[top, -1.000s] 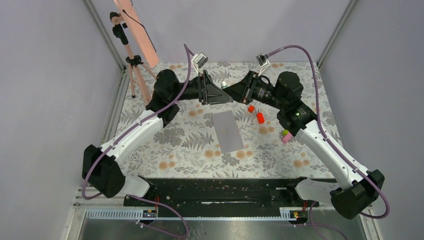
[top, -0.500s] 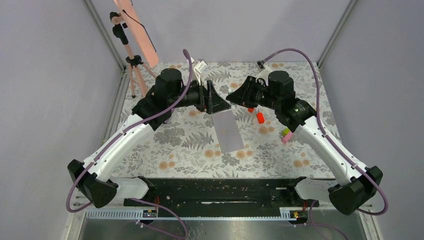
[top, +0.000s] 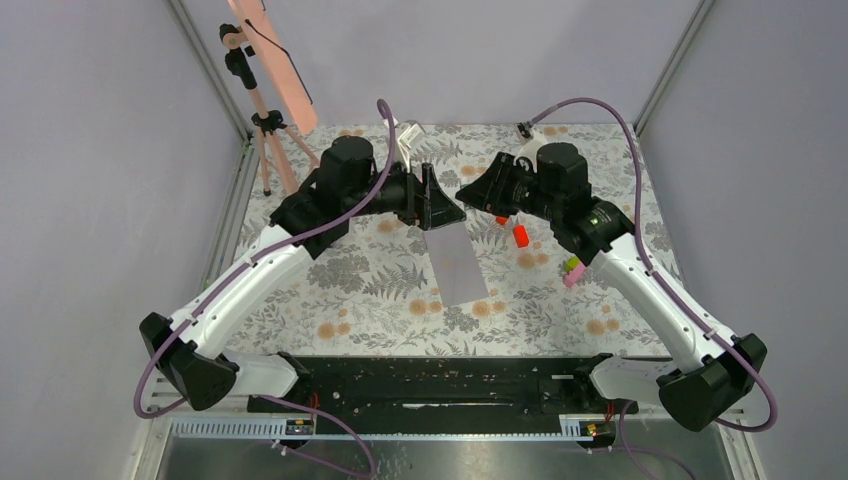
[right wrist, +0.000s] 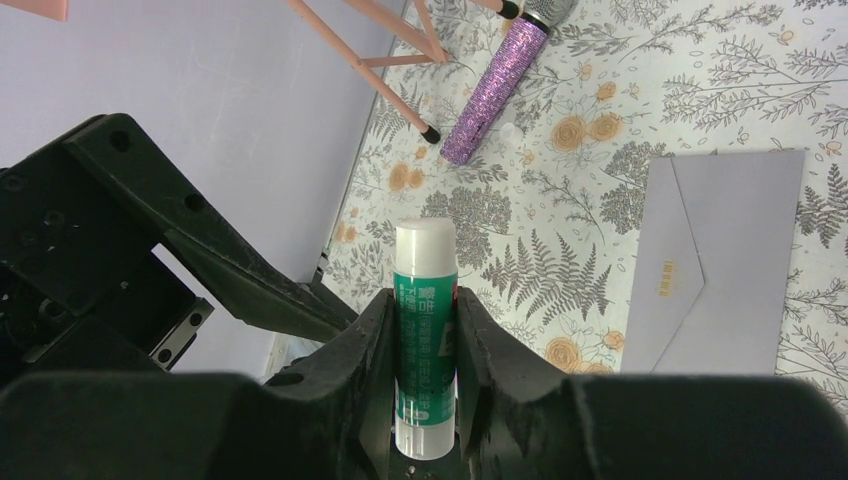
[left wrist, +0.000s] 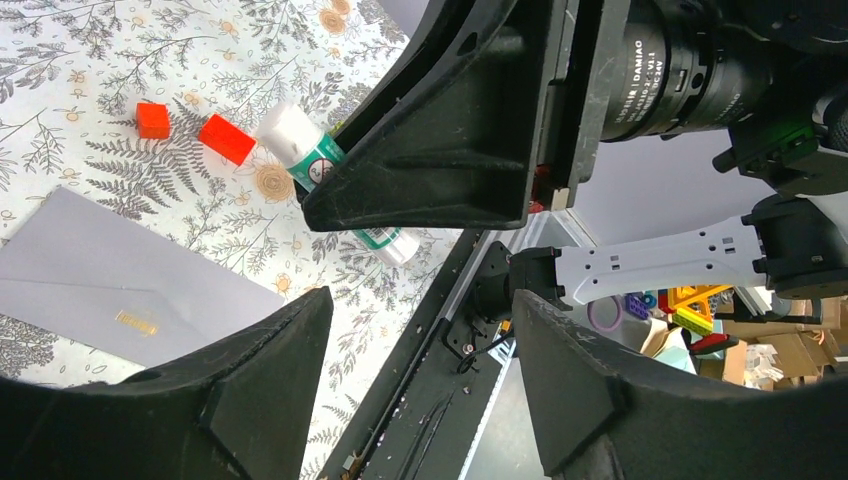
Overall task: Place the letter into the envelope and seal it
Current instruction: Screw the solid glue.
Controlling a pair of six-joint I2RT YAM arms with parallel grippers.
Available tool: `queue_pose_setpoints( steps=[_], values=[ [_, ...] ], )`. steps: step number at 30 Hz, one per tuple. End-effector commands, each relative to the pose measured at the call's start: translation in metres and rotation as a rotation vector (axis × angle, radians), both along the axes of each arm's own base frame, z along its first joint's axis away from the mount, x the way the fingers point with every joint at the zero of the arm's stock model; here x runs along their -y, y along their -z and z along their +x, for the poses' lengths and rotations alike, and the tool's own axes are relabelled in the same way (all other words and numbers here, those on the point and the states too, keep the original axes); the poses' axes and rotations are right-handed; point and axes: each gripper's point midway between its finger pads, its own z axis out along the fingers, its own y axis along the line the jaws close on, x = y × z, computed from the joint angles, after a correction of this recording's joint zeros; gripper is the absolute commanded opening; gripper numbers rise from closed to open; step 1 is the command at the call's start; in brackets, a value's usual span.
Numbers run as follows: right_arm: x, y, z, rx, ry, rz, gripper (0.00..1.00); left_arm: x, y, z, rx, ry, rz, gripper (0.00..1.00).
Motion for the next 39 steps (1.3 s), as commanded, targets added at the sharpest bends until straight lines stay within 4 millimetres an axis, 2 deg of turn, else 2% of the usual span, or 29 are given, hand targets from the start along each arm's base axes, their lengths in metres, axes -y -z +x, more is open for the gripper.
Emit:
queue_pose_setpoints(
  steps=[1, 6, 12, 18, 21, 27, 39],
  values=[
    [0.004, -0.030, 0.002, 0.101, 0.031, 0.056, 0.00, 0.006, -0.024, 0.005, 0.039, -0.014, -0.047, 0.67],
    [0.006, -0.030, 0.001, 0.108, 0.053, 0.077, 0.00, 0.014, -0.023, 0.001, 0.005, 0.032, -0.064, 0.66],
    [0.003, -0.034, 0.001, 0.119, 0.048, 0.097, 0.00, 0.022, -0.008, 0.003, -0.042, 0.043, -0.031, 0.65],
    [-0.005, -0.037, -0.002, 0.124, 0.002, 0.113, 0.00, 0.029, -0.015, 0.010, -0.049, 0.007, -0.061, 0.65],
    [-0.005, -0.041, -0.004, 0.140, 0.001, 0.128, 0.00, 0.027, -0.005, 0.021, -0.059, -0.048, -0.031, 0.64],
    [-0.003, -0.041, -0.005, 0.149, 0.005, 0.127, 0.00, 0.020, 0.013, 0.029, -0.083, -0.098, 0.049, 0.59],
    [0.003, -0.048, -0.008, 0.192, 0.009, 0.113, 0.00, -0.005, 0.030, 0.039, -0.104, -0.181, 0.115, 0.53]
  ],
)
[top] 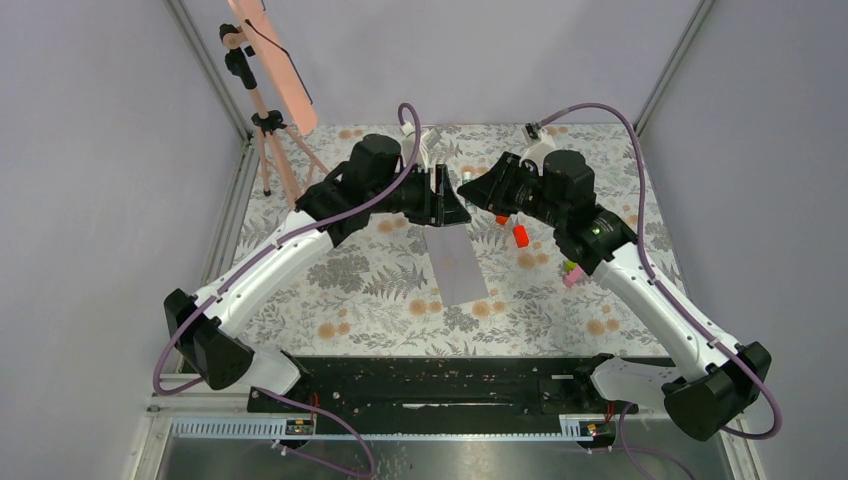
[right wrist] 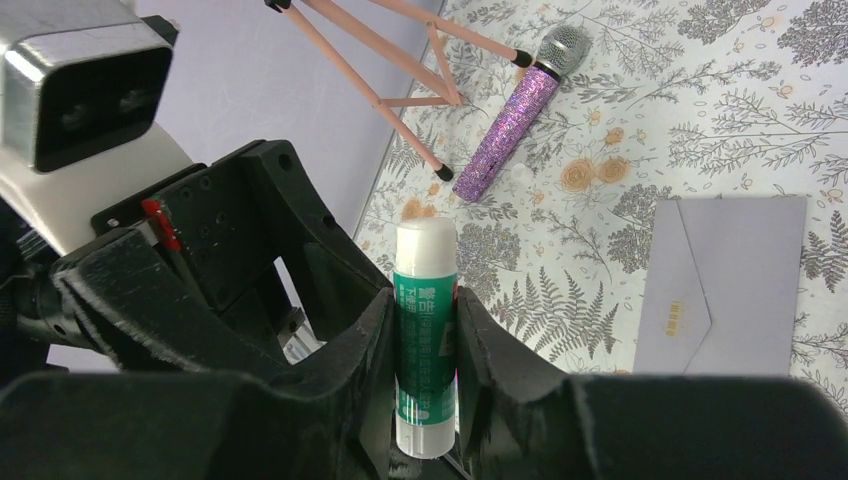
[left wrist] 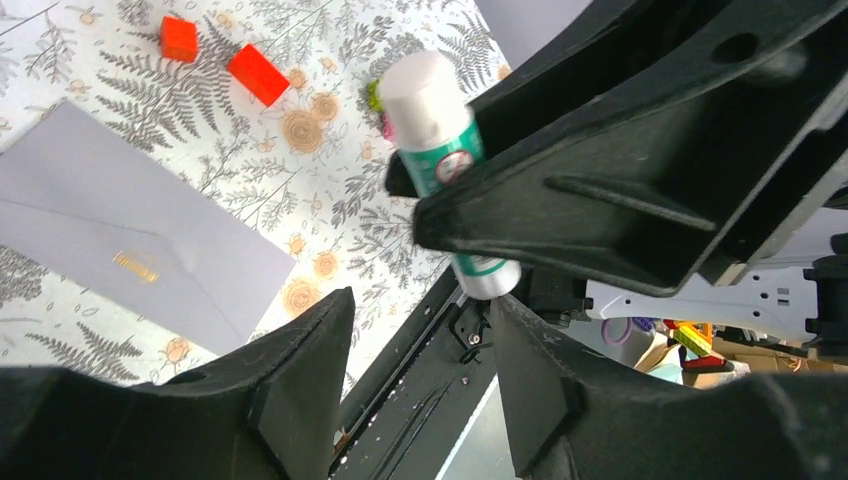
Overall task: Place the letter into the envelope and seal it
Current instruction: Screw the solid glue.
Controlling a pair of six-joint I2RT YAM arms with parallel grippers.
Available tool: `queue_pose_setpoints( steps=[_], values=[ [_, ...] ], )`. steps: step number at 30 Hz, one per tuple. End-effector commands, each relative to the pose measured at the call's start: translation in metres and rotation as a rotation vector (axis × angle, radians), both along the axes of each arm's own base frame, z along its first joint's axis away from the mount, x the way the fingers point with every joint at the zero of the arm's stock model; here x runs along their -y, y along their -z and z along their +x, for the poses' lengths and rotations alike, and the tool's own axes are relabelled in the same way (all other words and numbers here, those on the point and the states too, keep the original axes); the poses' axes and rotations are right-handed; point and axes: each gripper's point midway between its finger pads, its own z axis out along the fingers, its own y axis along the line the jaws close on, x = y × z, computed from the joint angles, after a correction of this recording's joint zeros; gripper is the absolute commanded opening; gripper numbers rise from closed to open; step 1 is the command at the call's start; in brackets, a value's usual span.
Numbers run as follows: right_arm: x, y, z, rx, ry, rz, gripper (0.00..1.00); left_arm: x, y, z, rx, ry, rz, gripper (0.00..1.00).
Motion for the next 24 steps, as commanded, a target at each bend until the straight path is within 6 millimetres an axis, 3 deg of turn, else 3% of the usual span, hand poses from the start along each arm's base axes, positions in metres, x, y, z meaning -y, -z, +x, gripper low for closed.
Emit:
queue_pose_setpoints(
  steps=[1, 8, 11, 18, 24],
  values=[
    [0.002, -0.036, -0.011, 0.110, -0.020, 0.047, 0.00, -0.023, -0.010, 0.019, 0.056, -0.108, 0.020, 0.53],
    [0.003, -0.033, -0.011, 0.106, -0.017, 0.044, 0.00, -0.032, -0.002, 0.028, 0.025, -0.148, 0.039, 0.51],
    [0.002, -0.032, -0.012, 0.106, -0.021, 0.042, 0.00, -0.029, 0.000, 0.022, -0.002, -0.108, 0.023, 0.50],
    [0.001, -0.030, -0.010, 0.097, -0.020, 0.041, 0.00, -0.014, -0.041, -0.006, 0.063, 0.038, -0.203, 0.70],
    [-0.005, -0.033, -0.011, 0.092, -0.047, 0.074, 0.00, 0.000, -0.049, -0.014, -0.016, 0.073, -0.384, 0.66]
  ],
)
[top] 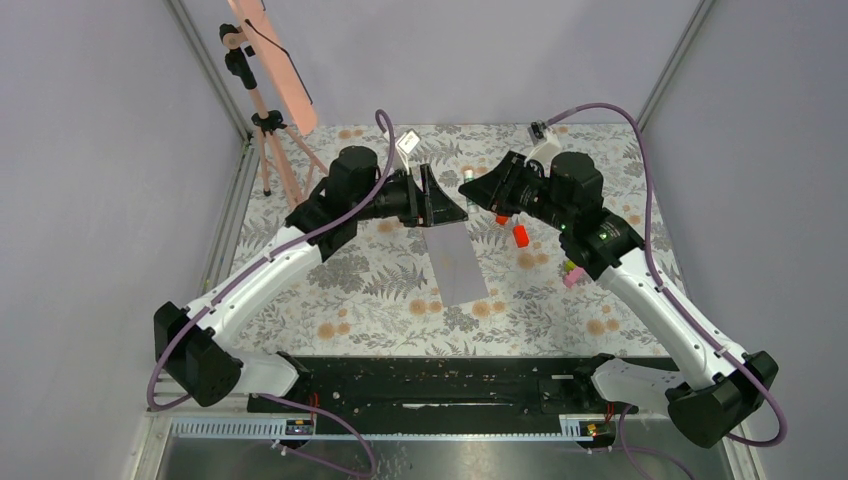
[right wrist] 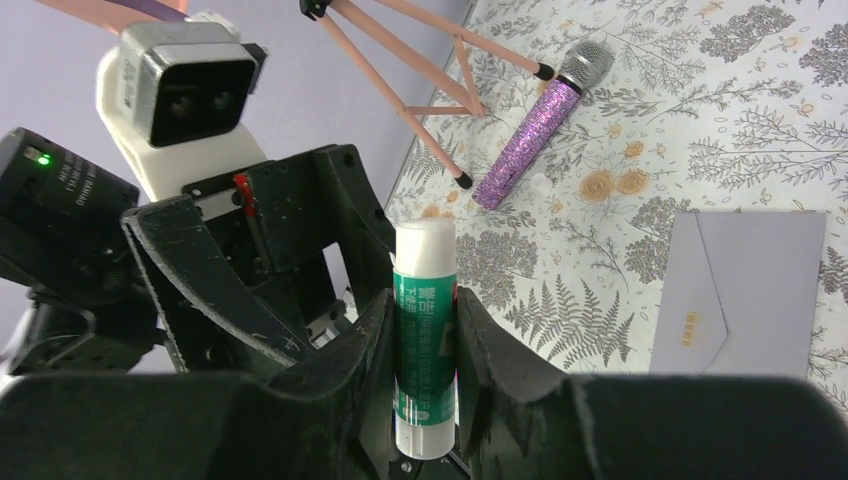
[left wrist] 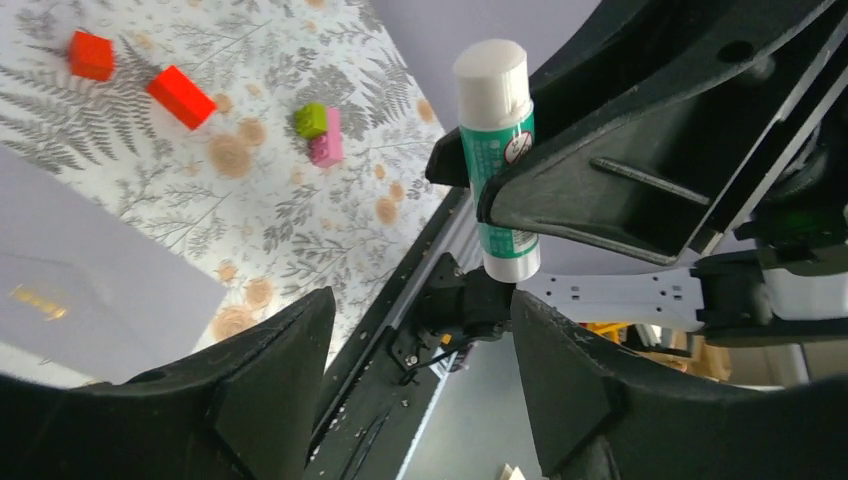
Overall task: Place the letter into the envelope and seal it
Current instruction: Screw the solid glue.
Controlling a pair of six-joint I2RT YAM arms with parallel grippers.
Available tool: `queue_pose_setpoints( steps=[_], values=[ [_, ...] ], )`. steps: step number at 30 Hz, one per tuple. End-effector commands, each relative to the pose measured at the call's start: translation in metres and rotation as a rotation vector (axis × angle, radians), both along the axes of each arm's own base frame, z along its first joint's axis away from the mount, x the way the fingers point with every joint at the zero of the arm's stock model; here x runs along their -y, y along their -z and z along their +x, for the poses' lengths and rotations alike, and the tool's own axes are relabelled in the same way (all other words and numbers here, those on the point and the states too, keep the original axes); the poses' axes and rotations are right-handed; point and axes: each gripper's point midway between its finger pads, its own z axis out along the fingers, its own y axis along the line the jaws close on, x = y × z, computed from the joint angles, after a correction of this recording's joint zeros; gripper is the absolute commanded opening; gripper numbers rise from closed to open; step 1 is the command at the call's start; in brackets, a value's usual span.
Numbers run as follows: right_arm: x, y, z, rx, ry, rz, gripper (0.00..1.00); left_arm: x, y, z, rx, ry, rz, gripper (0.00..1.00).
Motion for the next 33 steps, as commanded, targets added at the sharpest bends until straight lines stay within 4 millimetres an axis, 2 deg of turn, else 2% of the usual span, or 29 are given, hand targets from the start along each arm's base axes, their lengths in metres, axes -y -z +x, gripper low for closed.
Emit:
queue_pose_setpoints(
  steps=[1, 9, 14, 17, 19, 24, 26, 30, 31, 33],
  values=[
    [-0.008, -0.019, -0.002, 0.054, -0.037, 0.051, 0.00, 0.012, -0.049, -0.008, 0.046, 0.049, -0.243, 0.64],
    [-0.007, -0.018, -0.003, 0.054, -0.034, 0.051, 0.00, 0.018, -0.067, 0.002, 0.106, 0.023, -0.223, 0.61],
    [-0.007, -0.019, -0.004, 0.054, -0.031, 0.053, 0.00, 0.028, -0.065, 0.003, 0.090, 0.055, -0.228, 0.61],
    [-0.006, -0.020, -0.004, 0.057, -0.029, 0.054, 0.00, 0.032, -0.063, 0.004, 0.081, 0.055, -0.229, 0.57],
    [-0.006, -0.021, -0.005, 0.059, -0.032, 0.056, 0.00, 0.032, -0.063, 0.006, 0.082, 0.049, -0.227, 0.51],
    [-0.008, -0.021, -0.006, 0.054, -0.045, 0.063, 0.00, 0.032, -0.062, 0.010, 0.086, 0.033, -0.222, 0.46],
    [-0.009, -0.023, -0.006, 0.056, -0.048, 0.070, 0.00, 0.032, -0.062, 0.011, 0.086, 0.027, -0.221, 0.35],
    [-0.008, -0.023, -0.007, 0.056, -0.044, 0.072, 0.00, 0.030, -0.064, 0.012, 0.091, 0.012, -0.220, 0.06],
    [-0.007, -0.022, -0.007, 0.054, -0.041, 0.071, 0.00, 0.029, -0.065, 0.011, 0.097, 0.011, -0.221, 0.01],
    [-0.007, -0.019, -0.006, 0.046, -0.038, 0.072, 0.00, 0.027, -0.067, 0.009, 0.105, 0.014, -0.219, 0.00]
  ],
)
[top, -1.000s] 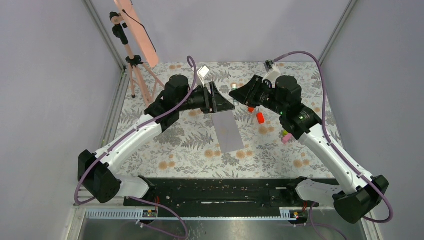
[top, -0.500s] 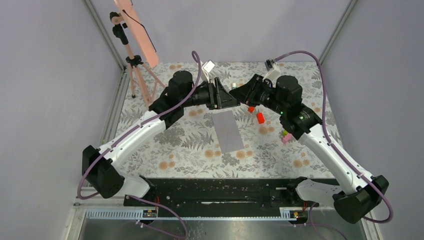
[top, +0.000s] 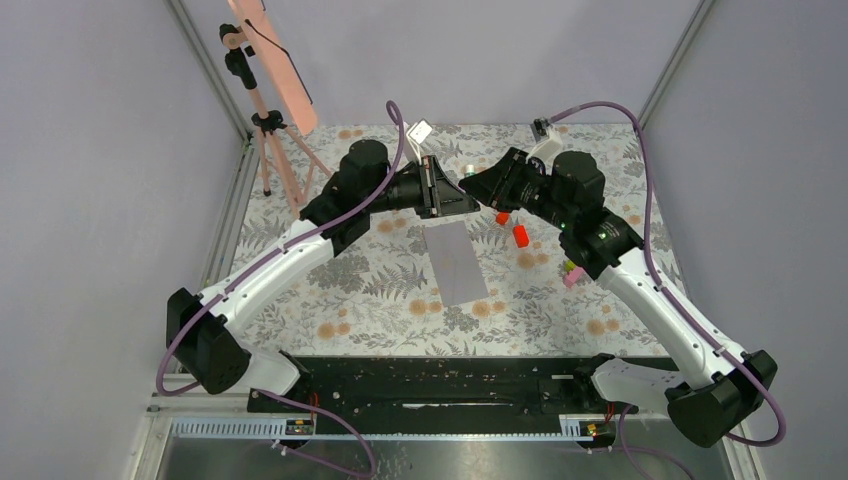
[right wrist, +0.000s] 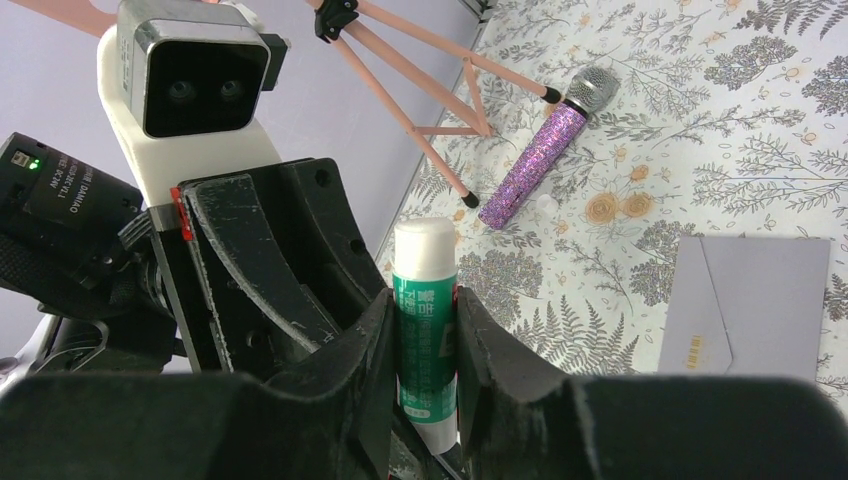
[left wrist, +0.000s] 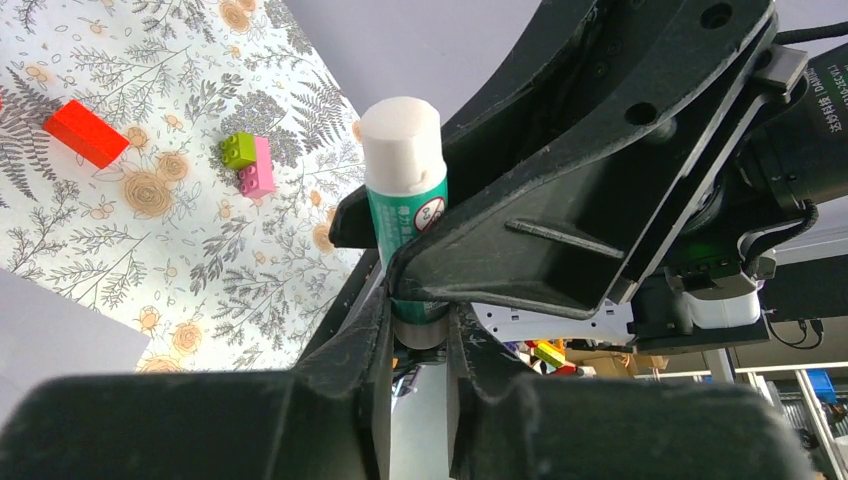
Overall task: Place the letter into the envelope and seal it
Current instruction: Screw the solid glue.
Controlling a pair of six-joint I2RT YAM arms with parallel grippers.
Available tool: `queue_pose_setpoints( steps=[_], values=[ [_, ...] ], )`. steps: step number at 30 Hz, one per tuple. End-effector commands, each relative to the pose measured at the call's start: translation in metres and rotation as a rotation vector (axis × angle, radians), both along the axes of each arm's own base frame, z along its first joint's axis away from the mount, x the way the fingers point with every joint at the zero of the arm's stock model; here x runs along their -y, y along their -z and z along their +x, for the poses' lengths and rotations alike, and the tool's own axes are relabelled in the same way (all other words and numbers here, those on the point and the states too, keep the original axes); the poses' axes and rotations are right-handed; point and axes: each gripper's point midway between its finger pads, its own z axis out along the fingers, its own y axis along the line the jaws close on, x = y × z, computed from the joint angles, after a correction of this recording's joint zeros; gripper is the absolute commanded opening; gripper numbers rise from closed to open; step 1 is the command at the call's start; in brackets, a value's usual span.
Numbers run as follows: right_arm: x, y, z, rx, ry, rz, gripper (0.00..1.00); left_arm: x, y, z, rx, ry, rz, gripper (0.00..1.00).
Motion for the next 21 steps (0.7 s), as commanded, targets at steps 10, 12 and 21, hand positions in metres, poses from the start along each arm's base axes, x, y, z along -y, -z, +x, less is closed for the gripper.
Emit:
queue_pose_setpoints(
  steps=[10, 12, 21],
  values=[
    [-0.012, -0.008, -0.012, -0.010, -0.080, 0.046, 0.40, -0.011, -0.033, 0.002, 0.132, -0.028, -0.041, 0.00],
    [-0.011, -0.008, -0.012, -0.008, -0.078, 0.046, 0.45, -0.012, -0.030, 0.001, 0.129, -0.021, -0.032, 0.00],
    [-0.013, -0.007, -0.012, -0.042, -0.124, 0.077, 0.58, -0.017, -0.021, -0.008, 0.156, 0.046, 0.043, 0.00]
  ],
)
